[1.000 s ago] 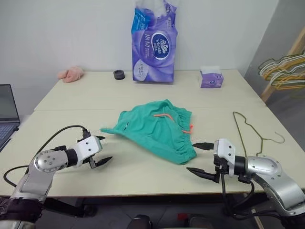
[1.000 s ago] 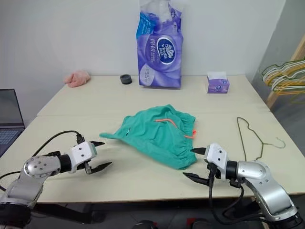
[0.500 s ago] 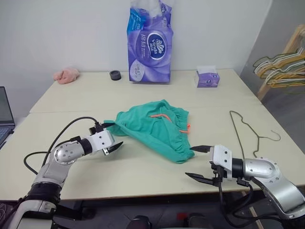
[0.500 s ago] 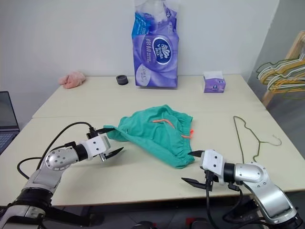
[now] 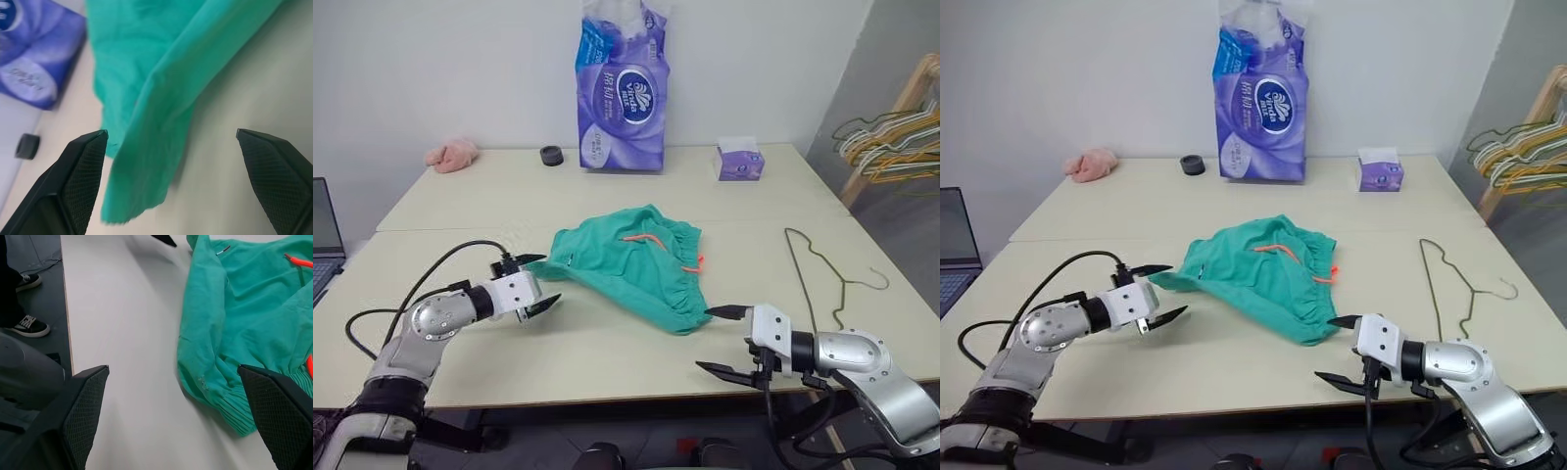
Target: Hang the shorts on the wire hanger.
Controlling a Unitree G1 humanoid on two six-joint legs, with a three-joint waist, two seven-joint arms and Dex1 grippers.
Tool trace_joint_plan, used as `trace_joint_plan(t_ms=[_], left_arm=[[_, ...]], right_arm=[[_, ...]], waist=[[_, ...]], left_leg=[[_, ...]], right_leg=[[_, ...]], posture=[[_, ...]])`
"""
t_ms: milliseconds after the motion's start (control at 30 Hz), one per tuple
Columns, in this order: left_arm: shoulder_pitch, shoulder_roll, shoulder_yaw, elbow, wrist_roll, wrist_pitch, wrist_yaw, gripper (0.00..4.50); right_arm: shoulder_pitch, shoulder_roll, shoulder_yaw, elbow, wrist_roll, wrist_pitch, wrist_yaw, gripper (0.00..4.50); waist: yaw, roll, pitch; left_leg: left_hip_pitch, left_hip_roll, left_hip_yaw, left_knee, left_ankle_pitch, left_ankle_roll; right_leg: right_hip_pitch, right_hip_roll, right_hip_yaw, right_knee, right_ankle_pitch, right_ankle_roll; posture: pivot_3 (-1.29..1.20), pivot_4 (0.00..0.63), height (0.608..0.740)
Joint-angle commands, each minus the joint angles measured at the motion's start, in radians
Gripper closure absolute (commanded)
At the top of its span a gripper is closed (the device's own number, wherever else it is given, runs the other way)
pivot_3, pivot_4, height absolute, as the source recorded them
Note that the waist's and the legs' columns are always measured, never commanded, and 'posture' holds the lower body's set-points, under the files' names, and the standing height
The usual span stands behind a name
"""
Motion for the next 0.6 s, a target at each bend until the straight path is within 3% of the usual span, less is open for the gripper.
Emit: trace_joint_plan(t_ms=[33,233,333,600], left_arm=[[-0.082,-0.016,-0.019,0.057,0.033,-0.014,0.018,0.04],[-0.185,-0.063,-0.087,0.189,0.118,-0.058,0.056,0.04],[-0.178,-0.057,-0.115,0.225,0.115,-0.083,-0.005,0.04],[-0.143,-0.035,-0.094,0.215,0.069,-0.086,-0.069,2.36]], right_arm=[[-0.015,-0.009,-0.008,-0.037,-0.003,-0.010,0.007,0.00],[-0.010,-0.010,-0.004,-0.043,-0.007,-0.012,0.002,0.00],[-0.011,-0.010,-0.002,-0.047,-0.011,-0.009,-0.002,0.00],[-0.053,-0.007,0.037,-0.040,-0.114,-0.062,-0.028,0.00]], waist=[[-0.001,0.000,0.000],[-0.007,-0.001,-0.001],[-0.017,-0.001,-0.001],[-0.033,-0.002,-0.001]], left_leg=[[0.000,0.000,0.000,0.000,0.000,0.000],[0.000,0.000,0.000,0.000,0.000,0.000],[0.000,0.000,0.001,0.000,0.000,0.000],[0.000,0.000,0.001,0.000,0.000,0.000]], right_leg=[[0.000,0.000,0.000,0.000,0.000,0.000],[0.000,0.000,0.001,-0.001,0.000,0.000],[-0.001,0.000,0.002,-0.001,0.000,0.000],[-0.001,0.000,0.002,-0.001,0.000,0.000]], posture=[[-0.06,0.000,0.740],[-0.07,0.000,0.740],[-0.08,0.000,0.740],[-0.08,0.000,0.740]])
